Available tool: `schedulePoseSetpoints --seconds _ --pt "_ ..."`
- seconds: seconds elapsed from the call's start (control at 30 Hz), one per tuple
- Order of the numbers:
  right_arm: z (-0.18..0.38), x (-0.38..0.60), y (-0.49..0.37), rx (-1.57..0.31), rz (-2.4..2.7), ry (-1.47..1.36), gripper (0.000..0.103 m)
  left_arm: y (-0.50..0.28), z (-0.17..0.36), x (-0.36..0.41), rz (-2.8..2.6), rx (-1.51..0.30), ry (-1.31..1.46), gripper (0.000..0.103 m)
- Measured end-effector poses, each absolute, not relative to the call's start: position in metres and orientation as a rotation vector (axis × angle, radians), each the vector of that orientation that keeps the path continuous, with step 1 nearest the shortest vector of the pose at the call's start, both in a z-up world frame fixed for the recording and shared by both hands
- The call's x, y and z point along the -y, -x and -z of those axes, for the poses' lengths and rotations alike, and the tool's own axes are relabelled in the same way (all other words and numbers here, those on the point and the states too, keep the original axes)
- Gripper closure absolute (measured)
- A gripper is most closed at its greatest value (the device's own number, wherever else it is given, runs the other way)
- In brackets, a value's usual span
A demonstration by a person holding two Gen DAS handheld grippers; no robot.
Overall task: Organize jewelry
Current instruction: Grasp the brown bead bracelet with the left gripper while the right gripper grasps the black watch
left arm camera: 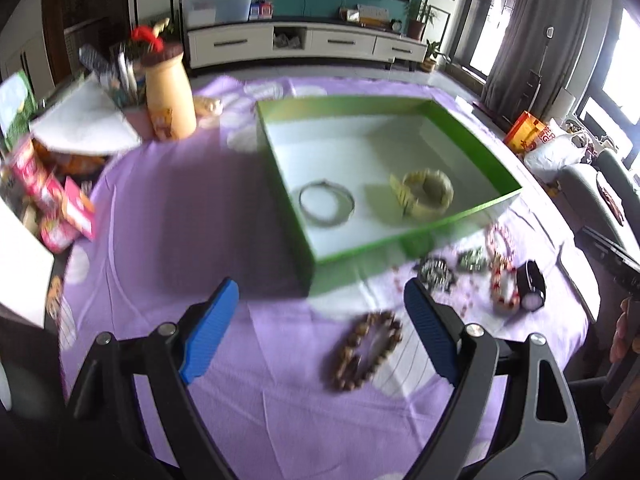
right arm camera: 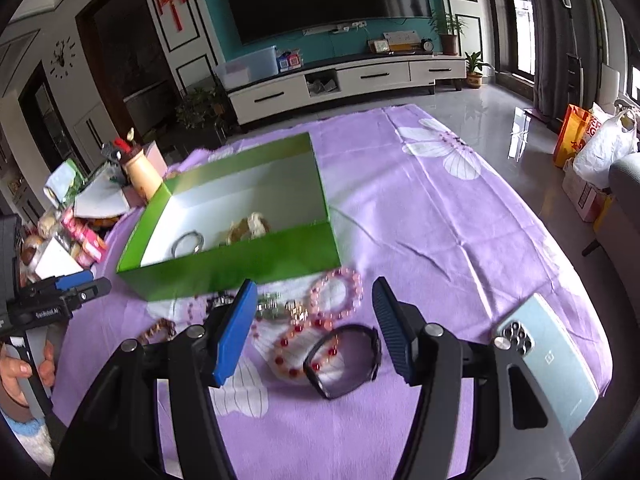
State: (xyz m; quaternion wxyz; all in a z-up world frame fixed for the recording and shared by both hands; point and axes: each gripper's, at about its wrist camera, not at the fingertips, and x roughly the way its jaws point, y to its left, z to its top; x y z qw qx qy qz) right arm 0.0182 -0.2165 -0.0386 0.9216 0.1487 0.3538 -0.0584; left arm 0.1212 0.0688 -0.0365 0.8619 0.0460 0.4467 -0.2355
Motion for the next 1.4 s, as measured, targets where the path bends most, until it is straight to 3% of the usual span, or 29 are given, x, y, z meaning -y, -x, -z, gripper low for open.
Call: schedulePoseSetpoints --seconds 0.13,0.33,0.53,0.97,1.17,1.33,1.4 --pt "0.055 0.205 -0.01 -0.764 0.123 -0.271 0.043 -0.121 0.053 -0.081 0.506 -0.987 -0.074 0.02" --pt "0.076 0.196 0.0 -0.802 0.116 -0.267 0.043 -0.127 0.078 -0.084 0.555 -1.08 -0.068 0.052" --pt "0.086 0.192 0.0 -0.821 0.116 -0.251 0.043 -0.13 0.088 -0.066 0.616 -1.103 -0.122 0.054" --pt "0.1 0.196 -0.006 -0.856 0.139 -0.213 0.044 -0.122 0.102 -0.017 0.701 -1.098 -0.406 0.071" --pt "0.105 0.199 -0.01 -0.867 0.135 -0.21 0.05 -0.112 0.1 -0.005 0.733 -1.084 -0.525 0.092" --pt "0.109 0.199 -0.013 -0.872 0.139 -0.203 0.055 -0.109 0.1 -0.002 0.724 -1.069 -0.533 0.093" --pt "0.109 0.198 -0.014 -0.869 0.129 -0.194 0.062 -0.11 0.1 -0.006 0.721 -1.07 -0.491 0.093"
